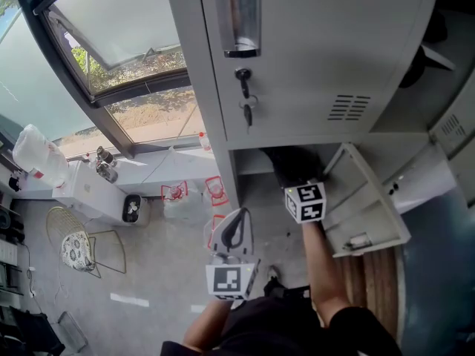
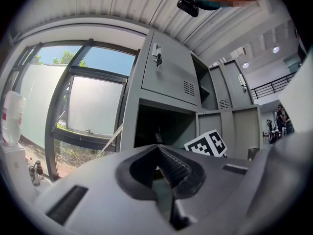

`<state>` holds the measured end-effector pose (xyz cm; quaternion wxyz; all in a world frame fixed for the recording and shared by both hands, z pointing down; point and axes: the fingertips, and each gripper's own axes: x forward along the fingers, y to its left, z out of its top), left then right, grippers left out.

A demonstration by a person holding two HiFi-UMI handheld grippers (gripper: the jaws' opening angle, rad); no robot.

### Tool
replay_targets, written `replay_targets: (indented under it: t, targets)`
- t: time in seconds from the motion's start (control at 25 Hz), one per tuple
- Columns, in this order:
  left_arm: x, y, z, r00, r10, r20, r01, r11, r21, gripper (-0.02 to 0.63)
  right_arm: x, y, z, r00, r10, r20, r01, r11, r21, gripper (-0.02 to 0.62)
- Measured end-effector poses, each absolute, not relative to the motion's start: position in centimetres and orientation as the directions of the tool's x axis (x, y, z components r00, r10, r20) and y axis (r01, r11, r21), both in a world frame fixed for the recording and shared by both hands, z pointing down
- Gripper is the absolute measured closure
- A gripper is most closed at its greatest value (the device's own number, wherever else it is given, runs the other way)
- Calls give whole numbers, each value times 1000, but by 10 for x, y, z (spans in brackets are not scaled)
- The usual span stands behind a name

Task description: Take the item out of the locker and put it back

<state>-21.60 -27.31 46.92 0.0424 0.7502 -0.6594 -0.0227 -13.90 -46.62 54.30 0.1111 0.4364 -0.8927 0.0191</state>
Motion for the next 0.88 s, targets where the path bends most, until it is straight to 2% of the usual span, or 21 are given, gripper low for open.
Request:
replay_targets:
  t: [0.4,0.68,0.8,0.88]
  targets:
    - [-211,-259,465,142,-990,6,-984,-141,104,614,-114,-426,527,-583,-797,159,-805,593,17,382]
    - [-208,-245,463,154,-988,-5,-984,-154,93,615,-108,-383,520,-573,-811,119,-818,574,-24,562]
    - [-208,-238,461,157,-988,-10,-983,-157,90,614,-106,-362,523,-578,-808,113,-815,579,-30,598]
    - [-209,-234,460,157,-987,-14,-983,-158,95,614,-105,-346,524,-589,-801,112,-808,588,-39,598]
